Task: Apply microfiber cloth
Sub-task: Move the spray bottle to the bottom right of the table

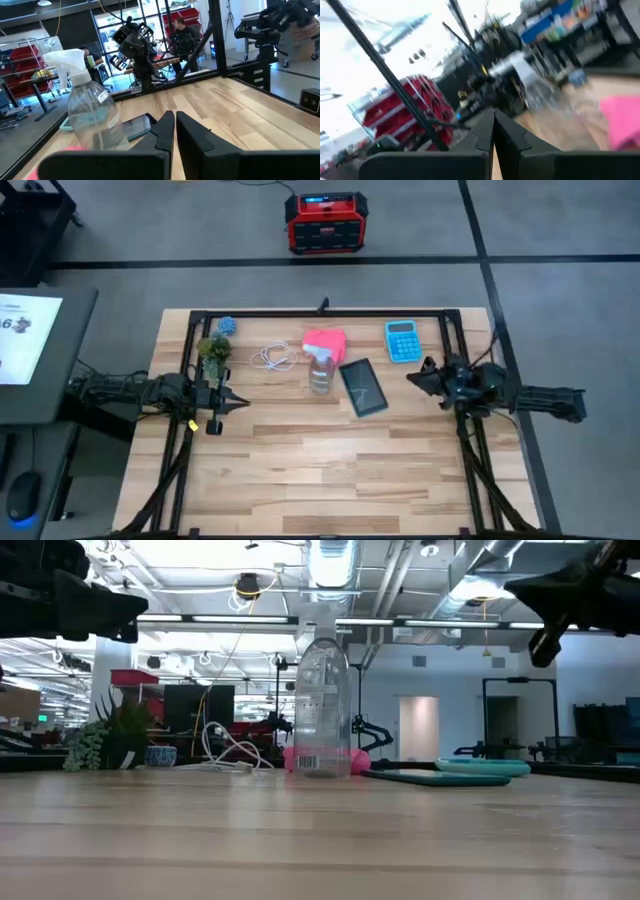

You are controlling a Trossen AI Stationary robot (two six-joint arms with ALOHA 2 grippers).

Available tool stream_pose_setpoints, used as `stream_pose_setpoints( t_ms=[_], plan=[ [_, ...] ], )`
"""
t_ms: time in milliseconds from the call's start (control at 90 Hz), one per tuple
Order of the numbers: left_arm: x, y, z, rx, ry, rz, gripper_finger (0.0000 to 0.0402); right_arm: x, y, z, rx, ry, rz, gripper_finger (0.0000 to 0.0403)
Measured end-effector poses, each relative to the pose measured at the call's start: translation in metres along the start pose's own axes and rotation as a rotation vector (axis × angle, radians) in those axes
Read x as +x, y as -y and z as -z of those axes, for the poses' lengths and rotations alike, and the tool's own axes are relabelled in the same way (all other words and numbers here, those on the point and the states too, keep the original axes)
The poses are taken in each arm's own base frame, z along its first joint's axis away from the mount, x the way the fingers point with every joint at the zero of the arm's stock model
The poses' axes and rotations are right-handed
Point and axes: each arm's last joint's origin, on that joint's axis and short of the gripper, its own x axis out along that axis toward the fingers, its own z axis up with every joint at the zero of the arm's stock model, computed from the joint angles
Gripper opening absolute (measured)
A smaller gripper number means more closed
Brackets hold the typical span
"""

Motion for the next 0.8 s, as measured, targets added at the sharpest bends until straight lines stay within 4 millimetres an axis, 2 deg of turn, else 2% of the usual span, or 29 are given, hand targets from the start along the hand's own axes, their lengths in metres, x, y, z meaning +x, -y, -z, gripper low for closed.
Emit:
stream_pose_setpoints(
  t_ms=[133,356,522,656,800],
  plan=[
    [0.000,0.000,0.000,0.000,0.001,0.000,0.0000,0.013,-0.004,-0.005,0.021,-0.174,0.114,0.0016],
    [0.000,0.000,0.000,0.000,0.002,0.000,0.0000,0.045,-0.003,-0.014,-0.014,-0.476,0.374,0.0071],
    [0.000,0.000,0.000,0.000,0.003,-0.001,0.0000,0.070,0.018,-0.016,0.039,-0.622,0.605,0.0094],
    [0.000,0.000,0.000,0.000,0.003,-0.001,0.0000,0.086,0.046,-0.005,0.067,-0.738,0.752,0.0098],
    [0.000,0.000,0.000,0.000,0.003,-0.001,0.0000,0.102,0.069,0.007,0.076,-0.841,0.810,0.0098]
  ],
)
